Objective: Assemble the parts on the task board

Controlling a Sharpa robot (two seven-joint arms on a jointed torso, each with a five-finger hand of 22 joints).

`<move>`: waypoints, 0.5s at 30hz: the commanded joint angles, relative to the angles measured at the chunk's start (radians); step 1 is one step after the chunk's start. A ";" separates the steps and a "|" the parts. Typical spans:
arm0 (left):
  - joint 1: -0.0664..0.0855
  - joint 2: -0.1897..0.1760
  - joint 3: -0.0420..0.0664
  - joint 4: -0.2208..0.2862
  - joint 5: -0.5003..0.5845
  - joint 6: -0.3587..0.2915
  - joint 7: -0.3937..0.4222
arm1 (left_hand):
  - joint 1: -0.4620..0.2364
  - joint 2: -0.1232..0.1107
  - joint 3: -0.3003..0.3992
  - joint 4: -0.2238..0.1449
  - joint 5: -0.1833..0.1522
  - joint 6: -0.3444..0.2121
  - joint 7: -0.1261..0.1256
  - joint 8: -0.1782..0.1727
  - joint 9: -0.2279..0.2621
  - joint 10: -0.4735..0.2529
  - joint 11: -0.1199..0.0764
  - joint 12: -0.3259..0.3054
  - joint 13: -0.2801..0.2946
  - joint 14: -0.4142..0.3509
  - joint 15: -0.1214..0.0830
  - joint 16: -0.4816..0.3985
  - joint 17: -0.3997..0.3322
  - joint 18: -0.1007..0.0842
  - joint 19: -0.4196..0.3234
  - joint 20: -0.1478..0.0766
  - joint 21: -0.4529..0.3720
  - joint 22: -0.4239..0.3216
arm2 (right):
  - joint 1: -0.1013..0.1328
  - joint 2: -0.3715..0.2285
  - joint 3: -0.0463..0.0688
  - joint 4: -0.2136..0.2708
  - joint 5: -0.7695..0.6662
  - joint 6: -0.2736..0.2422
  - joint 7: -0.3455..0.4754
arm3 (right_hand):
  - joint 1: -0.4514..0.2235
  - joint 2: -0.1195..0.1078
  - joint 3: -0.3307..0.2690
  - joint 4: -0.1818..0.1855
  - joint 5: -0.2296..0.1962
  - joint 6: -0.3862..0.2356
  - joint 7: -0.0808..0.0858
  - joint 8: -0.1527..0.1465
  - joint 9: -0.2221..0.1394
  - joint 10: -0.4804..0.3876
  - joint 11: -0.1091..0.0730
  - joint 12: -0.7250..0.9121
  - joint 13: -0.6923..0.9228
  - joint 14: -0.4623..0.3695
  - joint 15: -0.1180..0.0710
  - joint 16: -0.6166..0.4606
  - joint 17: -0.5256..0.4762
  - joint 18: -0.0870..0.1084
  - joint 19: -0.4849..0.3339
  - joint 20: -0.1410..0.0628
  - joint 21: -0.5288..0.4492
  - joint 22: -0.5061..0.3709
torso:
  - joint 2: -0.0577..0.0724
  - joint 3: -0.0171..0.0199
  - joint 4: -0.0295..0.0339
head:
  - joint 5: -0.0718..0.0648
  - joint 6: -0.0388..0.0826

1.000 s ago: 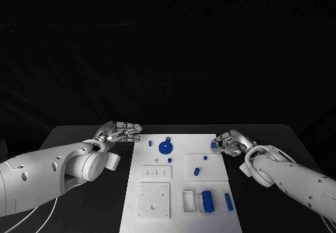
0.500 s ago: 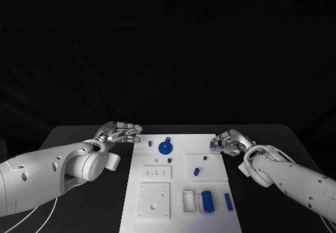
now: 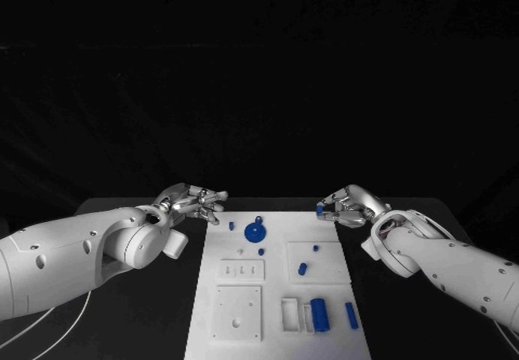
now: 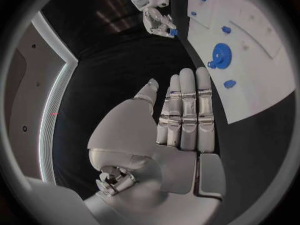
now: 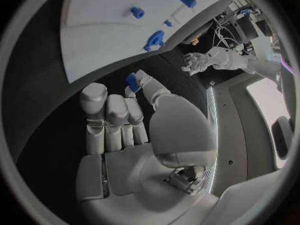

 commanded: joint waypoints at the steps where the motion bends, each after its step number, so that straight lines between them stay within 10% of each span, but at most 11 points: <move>1: 0.014 0.023 0.001 -0.021 -0.041 0.132 -0.109 | -0.021 -0.002 -0.011 -0.004 0.006 0.035 -0.015 0.001 0.030 0.043 -0.012 0.034 0.020 -0.002 -0.012 0.067 0.033 -0.014 -0.011 -0.010 0.054 0.045 | 0.009 0.014 0.000 0.021 -0.057 0.018 -0.052 | -0.005 0.000 0.005 0.001 -0.001 0.005 0.001 0.006 0.001 0.004 -0.004 0.006 0.002 0.001 -0.004 0.006 0.001 -0.006 0.057 -0.006 0.009 0.093 | -0.013 -0.0083 0.0028 | 0.010 -0.004; 6: 0.029 0.060 0.001 -0.058 -0.083 0.166 -0.145 | -0.052 -0.034 -0.021 -0.023 0.189 0.095 -0.050 0.023 0.174 0.043 -0.032 0.091 0.065 -0.034 -0.025 0.160 0.085 -0.021 -0.055 -0.023 0.129 0.118 | 0.016 0.043 -0.001 0.046 -0.098 0.064 -0.104 | -0.008 0.000 0.009 0.006 -0.012 0.002 0.001 0.006 0.001 0.002 -0.005 0.003 0.002 0.001 -0.004 0.005 0.001 -0.004 0.056 -0.006 0.004 0.091 | -0.019 -0.0102 0.0065 | 0.027 -0.008; 10: 0.034 0.084 0.001 -0.077 -0.140 0.177 -0.174 | -0.097 -0.053 -0.010 0.003 0.170 0.086 -0.056 0.025 0.316 0.039 -0.036 0.125 0.103 -0.049 -0.028 0.203 0.106 -0.022 -0.082 -0.026 0.167 0.161 | 0.018 0.064 -0.001 0.060 -0.120 0.080 -0.132 | -0.007 -0.002 0.014 0.008 -0.013 0.003 0.002 0.006 0.001 0.002 -0.005 0.003 0.002 0.001 -0.004 0.004 0.001 -0.004 0.057 -0.006 0.003 0.091 | -0.021 -0.0114 0.0083 | 0.023 -0.013; 12: 0.037 0.102 0.001 -0.088 -0.175 0.172 -0.199 | -0.116 -0.091 0.035 0.063 0.151 0.070 -0.052 0.007 0.491 0.027 -0.042 0.151 0.151 -0.059 -0.030 0.244 0.117 -0.018 -0.099 -0.029 0.203 0.207 | 0.018 0.080 -0.002 0.070 -0.137 0.080 -0.153 | -0.007 -0.004 0.020 0.010 -0.006 0.002 0.002 0.006 0.002 0.002 -0.005 0.003 0.002 0.001 -0.004 0.003 0.001 -0.003 0.057 -0.005 0.003 0.091 | -0.021 -0.0126 0.0086 | 0.021 -0.015; 15: 0.038 0.118 0.001 -0.096 -0.170 0.159 -0.220 | -0.114 -0.104 0.033 0.065 0.174 0.081 -0.062 0.007 0.525 0.038 -0.043 0.168 0.168 -0.054 -0.035 0.266 0.124 -0.018 -0.100 -0.031 0.212 0.219 | 0.018 0.095 -0.002 0.079 -0.151 0.082 -0.168 | -0.009 -0.004 0.025 0.008 0.006 0.004 0.001 0.006 0.003 0.002 -0.006 0.002 0.002 0.001 -0.004 0.003 0.002 -0.003 0.057 -0.006 0.004 0.091 | -0.021 -0.0127 0.0082 | 0.019 -0.014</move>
